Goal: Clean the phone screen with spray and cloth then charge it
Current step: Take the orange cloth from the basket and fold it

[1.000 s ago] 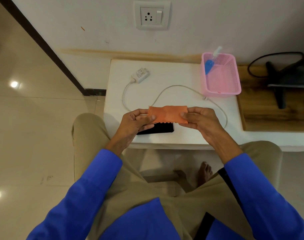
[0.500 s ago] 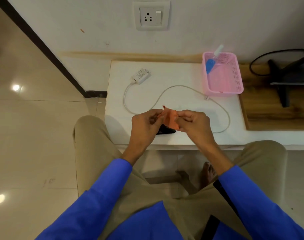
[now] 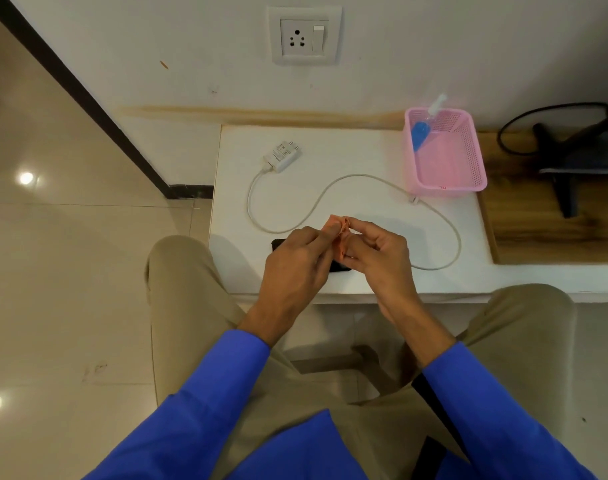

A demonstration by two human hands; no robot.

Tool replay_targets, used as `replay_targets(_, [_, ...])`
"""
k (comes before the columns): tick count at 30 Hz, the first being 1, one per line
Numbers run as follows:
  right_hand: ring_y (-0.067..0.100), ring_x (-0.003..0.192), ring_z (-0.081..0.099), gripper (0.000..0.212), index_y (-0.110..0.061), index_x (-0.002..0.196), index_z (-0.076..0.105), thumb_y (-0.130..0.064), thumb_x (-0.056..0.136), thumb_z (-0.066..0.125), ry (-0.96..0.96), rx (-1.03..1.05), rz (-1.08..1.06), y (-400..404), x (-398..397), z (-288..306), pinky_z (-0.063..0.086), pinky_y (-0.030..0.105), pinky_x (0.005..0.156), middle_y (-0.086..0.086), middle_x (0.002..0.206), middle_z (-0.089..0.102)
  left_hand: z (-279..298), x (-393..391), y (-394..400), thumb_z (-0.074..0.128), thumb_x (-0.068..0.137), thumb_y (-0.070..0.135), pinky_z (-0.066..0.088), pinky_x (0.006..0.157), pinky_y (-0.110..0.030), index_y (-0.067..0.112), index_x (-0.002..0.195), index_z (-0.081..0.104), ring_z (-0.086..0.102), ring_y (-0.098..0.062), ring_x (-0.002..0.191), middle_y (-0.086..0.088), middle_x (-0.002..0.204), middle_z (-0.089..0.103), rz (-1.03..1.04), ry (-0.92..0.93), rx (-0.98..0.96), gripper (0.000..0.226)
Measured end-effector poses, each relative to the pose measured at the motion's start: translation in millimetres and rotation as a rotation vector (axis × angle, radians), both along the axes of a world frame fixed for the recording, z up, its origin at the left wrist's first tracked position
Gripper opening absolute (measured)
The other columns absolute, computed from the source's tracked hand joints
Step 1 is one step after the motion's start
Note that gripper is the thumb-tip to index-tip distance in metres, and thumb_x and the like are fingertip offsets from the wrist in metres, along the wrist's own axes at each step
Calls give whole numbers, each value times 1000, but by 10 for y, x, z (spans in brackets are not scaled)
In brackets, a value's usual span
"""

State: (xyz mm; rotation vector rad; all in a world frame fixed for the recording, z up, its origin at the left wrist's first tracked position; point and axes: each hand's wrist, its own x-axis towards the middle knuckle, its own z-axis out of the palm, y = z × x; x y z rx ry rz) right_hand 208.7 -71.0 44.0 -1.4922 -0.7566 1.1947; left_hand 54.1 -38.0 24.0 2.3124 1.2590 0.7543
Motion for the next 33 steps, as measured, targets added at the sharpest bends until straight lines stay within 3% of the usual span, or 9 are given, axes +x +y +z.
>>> replay_targets(5, [22, 97, 78, 21, -22, 114, 79, -17, 101, 63, 23, -43, -29, 33, 11, 22, 64, 35, 84, 0, 104, 80, 13, -10, 7, 66, 100, 18, 54, 56, -37, 12, 137, 69, 66, -26, 77, -8, 93, 73, 36, 124, 210, 38])
replay_targets(10, [18, 93, 78, 22, -29, 105, 82, -19, 100, 64, -36, -44, -19, 49, 6, 34, 64, 28, 79, -3, 100, 81, 1, 4, 8, 64, 99, 19, 53, 54, -36, 12, 132, 71, 63, -24, 73, -5, 88, 72, 43, 128, 197, 35])
replay_targets(13, [21, 89, 78, 17, -25, 97, 83, -33, 98, 67, -40, -54, -29, 58, -4, 52, 64, 28, 76, 5, 93, 80, 6, 18, 2, 60, 102, 30, 51, 55, -34, 15, 131, 72, 60, -19, 75, 0, 86, 69, 30, 88, 136, 34])
replay_targets(15, [22, 88, 78, 19, -22, 96, 82, -37, 94, 71, -91, -61, -27, 62, 6, 52, 65, 33, 76, 5, 91, 80, -3, 25, -14, 55, 103, 43, 51, 59, -33, 20, 129, 72, 59, -15, 78, 4, 87, 68, 4, 80, 71, 38])
replay_targets(18, [21, 86, 78, 14, -21, 94, 82, -22, 95, 67, -177, -51, -58, 65, 71, 18, 66, 40, 78, -3, 91, 81, -58, 14, -27, 50, 103, 55, 48, 70, -24, 26, 130, 72, 60, -11, 85, 9, 91, 69, -9, 17, -25, 45])
replay_targets(23, [5, 80, 72, 17, -25, 86, 75, -31, 98, 65, -613, 23, -2, 96, 278, 4, 61, 34, 80, -16, 79, 75, -150, -122, 123, 55, 106, 46, 51, 80, -18, 30, 125, 73, 66, -7, 100, 18, 106, 72, 253, -451, -371, 31])
replay_targets(27, [14, 81, 70, 18, -28, 86, 74, -21, 96, 61, -493, -24, 300, 131, 345, 49, 60, 45, 80, -11, 78, 72, -160, -252, 265, 65, 99, 50, 52, 86, -13, 38, 131, 66, 67, 0, 111, 15, 116, 73, 178, -551, -700, 35])
replay_targets(29, [22, 83, 70, 18, -27, 89, 75, -21, 97, 60, -458, -24, 367, 140, 341, 61, 59, 52, 83, -5, 81, 73, -150, -237, 260, 66, 98, 53, 53, 98, -23, 37, 132, 66, 68, -5, 117, 11, 121, 75, 49, -574, -888, 38])
replay_targets(33, [16, 84, 71, 19, -25, 93, 76, -21, 98, 59, -399, -13, 337, 136, 357, 58, 60, 52, 84, -5, 87, 76, -177, -173, 207, 68, 102, 29, 60, 96, -38, 13, 119, 76, 75, -23, 109, -12, 107, 80, 5, -661, -1003, 24])
